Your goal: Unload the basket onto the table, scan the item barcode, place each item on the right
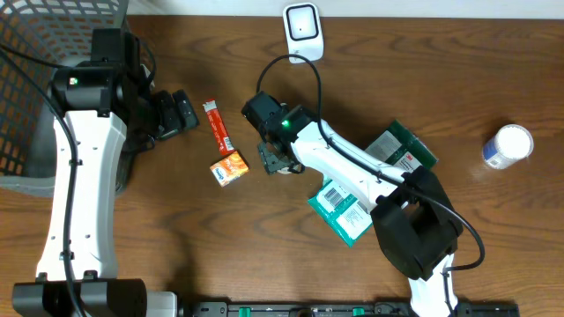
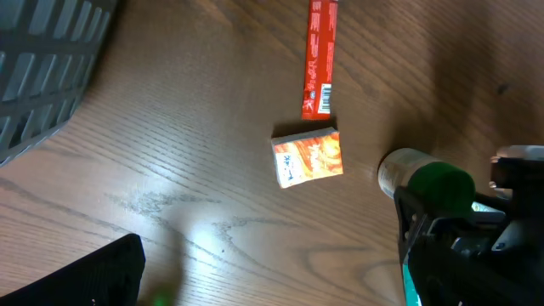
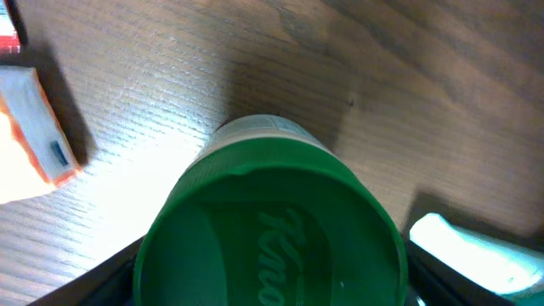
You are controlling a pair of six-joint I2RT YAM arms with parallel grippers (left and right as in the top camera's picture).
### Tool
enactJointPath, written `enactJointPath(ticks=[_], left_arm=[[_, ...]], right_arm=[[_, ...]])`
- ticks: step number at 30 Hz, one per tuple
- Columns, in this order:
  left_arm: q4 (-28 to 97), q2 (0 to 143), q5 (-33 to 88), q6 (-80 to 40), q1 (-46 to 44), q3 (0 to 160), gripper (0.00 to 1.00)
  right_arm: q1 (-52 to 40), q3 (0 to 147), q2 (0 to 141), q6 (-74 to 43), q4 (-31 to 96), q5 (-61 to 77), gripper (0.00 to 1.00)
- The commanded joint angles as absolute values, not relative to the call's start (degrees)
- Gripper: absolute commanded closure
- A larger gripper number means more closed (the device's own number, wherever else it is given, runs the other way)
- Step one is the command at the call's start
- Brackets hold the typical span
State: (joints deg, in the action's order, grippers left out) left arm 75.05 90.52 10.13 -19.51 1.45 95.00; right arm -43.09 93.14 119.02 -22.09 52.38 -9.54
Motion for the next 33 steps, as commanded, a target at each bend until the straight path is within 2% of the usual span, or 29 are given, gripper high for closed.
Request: enactJointPath(ticks=[1,3,8,11,15,18,20,25,28,33], left_arm=[[75.4,89.6,9.8,-19.8,1.5,94.7,0.0],[75.4,89.6,9.8,-19.8,1.5,94.7,0.0],[75.4,89.6,9.8,-19.8,1.5,94.7,0.0],[75.4,89.6,9.8,-19.8,1.5,94.7,0.0],[75.4,89.6,9.8,-19.8,1.5,94.7,0.0],[75.4,89.6,9.8,-19.8,1.5,94.7,0.0],[75.4,89.6,9.8,-19.8,1.5,94.7,0.0],[75.4,89.6,9.8,-19.8,1.5,94.7,0.0],[75.4,89.6,9.8,-19.8,1.5,94.7,0.0],[75.7,89.6,9.8,-19.8,1.5,94.7,0.0]], right_arm=[[-42.3,93.1,118.6,-12.6,51.8,-12.6,0.31],[-42.3,93.1,118.6,-10.9,51.8,-14.2,0.35],[-42.3,93.4,118.6,-7.2,51.4,-18.9,0.35],[-42.3,93.9,118.6,-2.0,50.5,-22.9,0.28],[-42.3,94.2,118.6,-1.4,49.4,-26.3,0.19],[-42.3,95.4,118.5,-1.5,49.8,-24.9,0.09],[-42.3,96.9,118.5,-1.8,50.9,-22.5,0.08],[-41.2,105.2,118.4,-11.1,58.2,-16.4,0.01],[-39.6,109.7,118.4,-19.6,60.7,-9.0,0.01],[-38.0,110.0,118.4,-20.9,60.5,-2.8,0.01]])
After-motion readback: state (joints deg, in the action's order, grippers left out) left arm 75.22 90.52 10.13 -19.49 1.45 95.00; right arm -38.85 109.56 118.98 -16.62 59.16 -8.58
